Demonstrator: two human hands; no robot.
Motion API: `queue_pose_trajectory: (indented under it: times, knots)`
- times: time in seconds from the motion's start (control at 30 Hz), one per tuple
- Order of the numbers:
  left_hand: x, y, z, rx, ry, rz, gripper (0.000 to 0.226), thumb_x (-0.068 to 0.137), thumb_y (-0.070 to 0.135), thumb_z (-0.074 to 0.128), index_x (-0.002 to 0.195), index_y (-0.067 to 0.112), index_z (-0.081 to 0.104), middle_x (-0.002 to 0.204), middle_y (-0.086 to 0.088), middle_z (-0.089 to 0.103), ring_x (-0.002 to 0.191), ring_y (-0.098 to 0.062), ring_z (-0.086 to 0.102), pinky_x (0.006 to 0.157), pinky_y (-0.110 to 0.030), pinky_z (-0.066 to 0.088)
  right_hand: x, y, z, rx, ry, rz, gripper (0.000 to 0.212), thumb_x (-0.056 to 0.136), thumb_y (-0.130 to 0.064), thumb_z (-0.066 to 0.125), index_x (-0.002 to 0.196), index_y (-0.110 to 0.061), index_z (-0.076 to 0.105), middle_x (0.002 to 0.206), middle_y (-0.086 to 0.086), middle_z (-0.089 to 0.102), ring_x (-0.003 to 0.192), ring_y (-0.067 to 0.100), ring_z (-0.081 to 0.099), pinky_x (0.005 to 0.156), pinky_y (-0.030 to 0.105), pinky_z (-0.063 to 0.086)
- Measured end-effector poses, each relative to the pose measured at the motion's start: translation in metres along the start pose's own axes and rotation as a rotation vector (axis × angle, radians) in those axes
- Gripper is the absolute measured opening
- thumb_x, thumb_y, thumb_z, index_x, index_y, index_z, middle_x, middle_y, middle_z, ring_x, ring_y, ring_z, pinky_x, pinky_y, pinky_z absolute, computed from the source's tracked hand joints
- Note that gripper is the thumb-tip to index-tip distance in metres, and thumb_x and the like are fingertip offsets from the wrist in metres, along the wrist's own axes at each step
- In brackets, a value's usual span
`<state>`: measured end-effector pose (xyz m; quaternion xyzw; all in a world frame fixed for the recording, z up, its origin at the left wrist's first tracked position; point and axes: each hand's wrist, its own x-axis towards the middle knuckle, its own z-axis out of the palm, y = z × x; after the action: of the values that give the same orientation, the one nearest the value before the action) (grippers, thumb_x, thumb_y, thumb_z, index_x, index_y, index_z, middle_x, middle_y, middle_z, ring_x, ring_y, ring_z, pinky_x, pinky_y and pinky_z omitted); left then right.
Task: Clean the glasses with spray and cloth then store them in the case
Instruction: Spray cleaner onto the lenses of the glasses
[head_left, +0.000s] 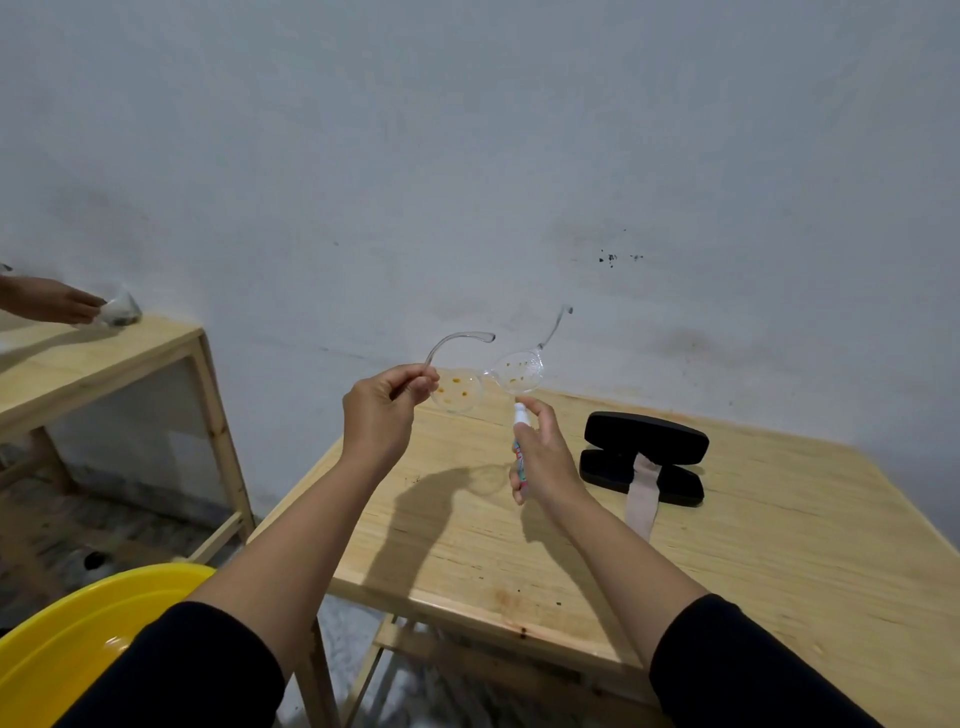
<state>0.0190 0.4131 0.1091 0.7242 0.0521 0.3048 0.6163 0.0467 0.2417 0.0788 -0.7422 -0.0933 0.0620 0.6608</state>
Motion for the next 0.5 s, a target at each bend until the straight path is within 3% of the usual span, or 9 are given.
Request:
queue_pose_trajectory:
  times: [0.13,0.27,0.37,0.5]
  knots:
    - [0.001,-0.003,-0.002,0.031,0.019,-0.008,0.023,0.088,0.008,0.058,0.079,0.026,0.069,0.081,0.007,0.071,0.071,0.006,0.066,0.09,-0.028,0.051,-0.001,0.0,-0.015,-0.186,0.111,-0.092,0.038,0.092,-0.022,0.039,0.125,-0.039,0.044,0.081,0.002,0.053,0.066,0.017,0.052,0.055,0.031,0.048]
    - [0.0,-0.004,0.0,0.04,0.032,-0.023,0.023,0.088,0.009,0.059,0.079,0.027,0.069,0.08,0.007,0.07,0.072,0.005,0.067,0.09,-0.027,0.05,0.0,-0.001,-0.032,-0.281,0.216,-0.219,0.036,0.089,-0.02,0.05,0.12,-0.038,0.053,0.089,0.0,0.059,0.069,0.008,0.053,0.052,0.014,0.051]
    - [-0.001,-0.005,0.004,0.052,0.029,-0.025,0.021,0.088,0.01,0.06,0.08,0.027,0.069,0.08,0.006,0.071,0.08,-0.007,0.069,0.089,-0.027,0.05,-0.002,-0.002,-0.042,-0.343,0.325,-0.316,0.036,0.086,-0.018,0.057,0.119,-0.033,0.06,0.091,0.001,0.068,0.077,0.009,0.059,0.059,0.0,0.039]
    - [-0.005,-0.004,0.013,0.071,0.009,-0.023,0.013,0.088,0.013,0.06,0.089,0.019,0.071,0.081,0.008,0.07,0.081,-0.003,0.068,0.078,-0.007,0.046,-0.013,-0.007,-0.054,-0.266,0.442,-0.396,0.029,0.086,-0.013,0.062,0.114,-0.019,0.066,0.08,0.004,0.067,0.068,0.003,0.059,0.05,-0.003,0.038]
